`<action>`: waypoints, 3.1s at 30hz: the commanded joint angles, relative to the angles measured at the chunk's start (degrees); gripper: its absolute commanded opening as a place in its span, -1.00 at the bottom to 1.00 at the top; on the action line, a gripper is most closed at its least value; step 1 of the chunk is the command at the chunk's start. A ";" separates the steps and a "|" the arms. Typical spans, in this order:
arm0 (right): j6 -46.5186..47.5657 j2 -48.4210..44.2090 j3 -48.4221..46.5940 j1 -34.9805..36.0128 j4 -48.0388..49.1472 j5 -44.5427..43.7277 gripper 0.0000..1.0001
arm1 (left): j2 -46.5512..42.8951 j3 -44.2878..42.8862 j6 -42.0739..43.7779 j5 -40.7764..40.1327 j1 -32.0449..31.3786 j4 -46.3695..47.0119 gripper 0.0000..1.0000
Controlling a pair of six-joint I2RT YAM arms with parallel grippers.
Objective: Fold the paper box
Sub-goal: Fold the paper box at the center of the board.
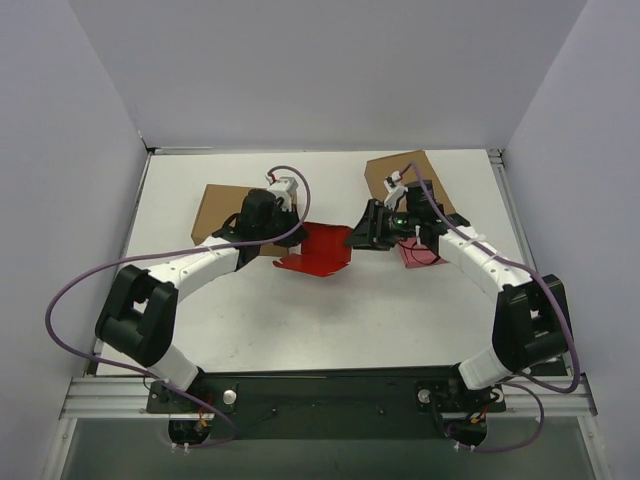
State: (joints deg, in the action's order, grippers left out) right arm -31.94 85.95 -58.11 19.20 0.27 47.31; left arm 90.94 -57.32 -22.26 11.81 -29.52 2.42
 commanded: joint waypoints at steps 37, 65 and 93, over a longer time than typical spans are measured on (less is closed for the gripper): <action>4.61 8.53 -3.24 4.70 0.52 -14.96 -0.71 | -5.42 1.07 -0.24 -0.03 -7.22 4.62 -1.00; 11.11 13.10 -17.21 14.46 -23.74 -58.89 -1.00 | -4.28 -5.87 2.84 -18.84 -12.93 -4.70 -1.00; 8.48 11.08 -14.14 10.33 -23.30 -49.70 -0.66 | -0.15 -8.51 0.02 -16.13 -8.90 -10.14 -1.00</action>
State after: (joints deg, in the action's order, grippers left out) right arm -24.01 97.51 -73.71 32.49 -20.58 -5.91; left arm 88.77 -61.21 -20.93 -8.71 -41.45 -5.54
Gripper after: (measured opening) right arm 0.139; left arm 0.170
